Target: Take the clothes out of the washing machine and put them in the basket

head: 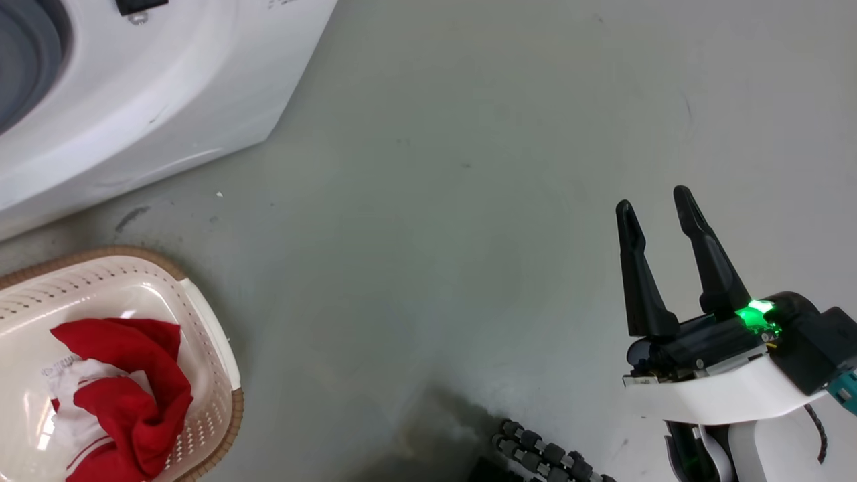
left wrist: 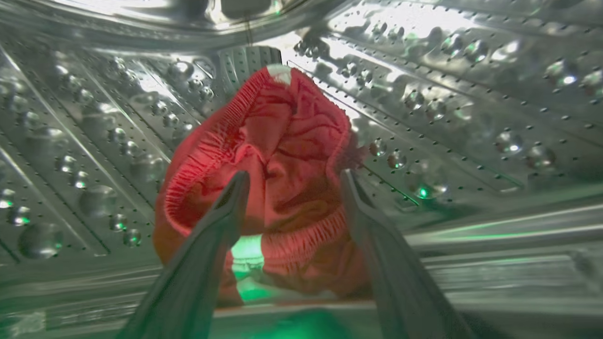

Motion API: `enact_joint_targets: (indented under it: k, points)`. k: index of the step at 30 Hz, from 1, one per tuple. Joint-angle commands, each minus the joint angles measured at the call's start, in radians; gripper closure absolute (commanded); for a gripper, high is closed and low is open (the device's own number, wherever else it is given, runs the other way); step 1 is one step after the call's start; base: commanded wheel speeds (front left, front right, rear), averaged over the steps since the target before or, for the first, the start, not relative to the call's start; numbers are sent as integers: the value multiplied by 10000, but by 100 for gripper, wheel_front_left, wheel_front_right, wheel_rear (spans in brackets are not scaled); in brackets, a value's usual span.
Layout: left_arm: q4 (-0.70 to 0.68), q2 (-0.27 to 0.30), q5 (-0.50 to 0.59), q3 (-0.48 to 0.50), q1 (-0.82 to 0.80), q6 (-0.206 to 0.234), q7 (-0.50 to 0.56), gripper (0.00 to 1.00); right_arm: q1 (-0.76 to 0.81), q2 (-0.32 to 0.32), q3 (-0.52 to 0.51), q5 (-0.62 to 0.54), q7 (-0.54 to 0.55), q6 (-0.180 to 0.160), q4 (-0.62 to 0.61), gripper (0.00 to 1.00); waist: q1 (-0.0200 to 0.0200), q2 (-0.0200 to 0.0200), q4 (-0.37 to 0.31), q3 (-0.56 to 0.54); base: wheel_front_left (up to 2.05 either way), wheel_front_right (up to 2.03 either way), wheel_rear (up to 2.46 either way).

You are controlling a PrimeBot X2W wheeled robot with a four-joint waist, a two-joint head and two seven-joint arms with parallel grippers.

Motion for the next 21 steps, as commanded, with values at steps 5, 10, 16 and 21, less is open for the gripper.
enact_joint_targets:
  k: [5,10,16,21]
  points:
    - [586,-136,269,-379,-771,3,392,0,279,13,43,41,-13,-9,-246,0,-1,0,39,305,0,0,0]
    - [1201,-155,272,-587,-1283,-140,972,0,434,13,190,-24,-14,-9,-489,0,-1,0,86,479,7,7,7]
    - [1855,26,179,-748,-1694,-593,1501,0,549,13,453,-132,-15,-9,-736,0,-1,0,135,632,9,9,9]
    - [2208,-19,133,-909,-1919,-896,1604,28,533,11,561,-135,-16,-9,-845,0,-1,0,154,751,5,5,5]
